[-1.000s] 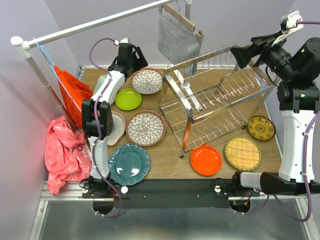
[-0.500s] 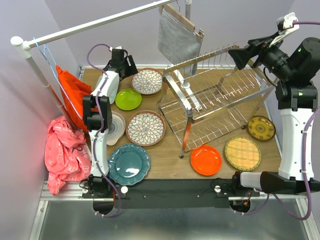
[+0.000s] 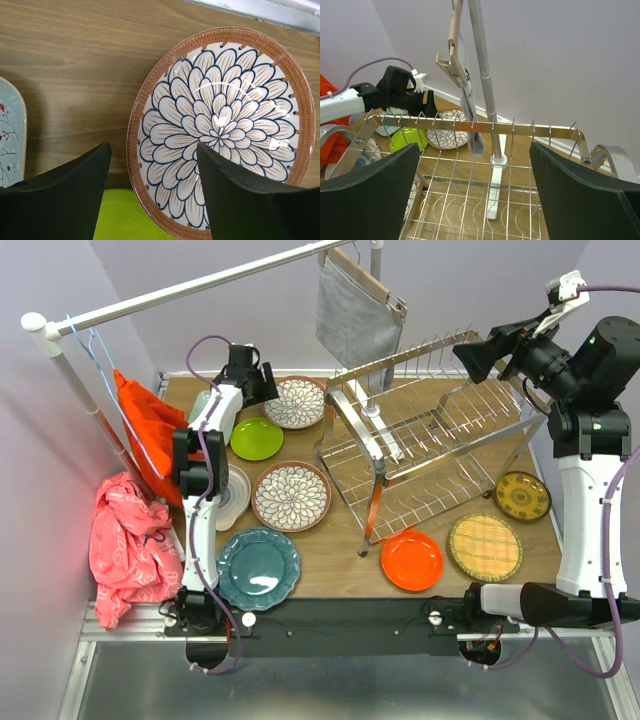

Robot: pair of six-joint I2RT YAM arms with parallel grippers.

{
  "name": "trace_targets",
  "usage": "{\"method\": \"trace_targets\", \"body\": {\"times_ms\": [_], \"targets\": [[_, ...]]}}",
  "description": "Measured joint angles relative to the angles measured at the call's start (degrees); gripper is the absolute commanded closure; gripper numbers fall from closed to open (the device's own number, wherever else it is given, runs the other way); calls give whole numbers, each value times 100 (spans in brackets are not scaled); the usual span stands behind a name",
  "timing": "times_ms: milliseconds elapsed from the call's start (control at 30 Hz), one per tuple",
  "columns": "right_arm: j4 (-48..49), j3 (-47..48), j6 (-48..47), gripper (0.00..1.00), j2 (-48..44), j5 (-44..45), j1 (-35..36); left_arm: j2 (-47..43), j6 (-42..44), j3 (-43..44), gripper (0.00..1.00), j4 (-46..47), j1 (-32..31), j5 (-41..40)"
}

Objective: Load the plates into the dish rack
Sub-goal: Grab a plate with the left arm

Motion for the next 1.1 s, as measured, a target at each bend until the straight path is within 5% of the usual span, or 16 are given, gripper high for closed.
{"method": "trace_targets", "body": {"times_ms": [733,833,900,1100], "targets": [[-33,-94,-2,0,-79,-46,0,487,173,144,61,7,166,890],[-33,-103,0,0,-92,-46,0,516,114,142,77,31,225,1027],[-37,-109,-2,0,-96,-46,0,516,13,142,97,109,258,1150],[-42,-111,-2,0,-103,-46,0,413,-282,96,100,662,365,1779]]}}
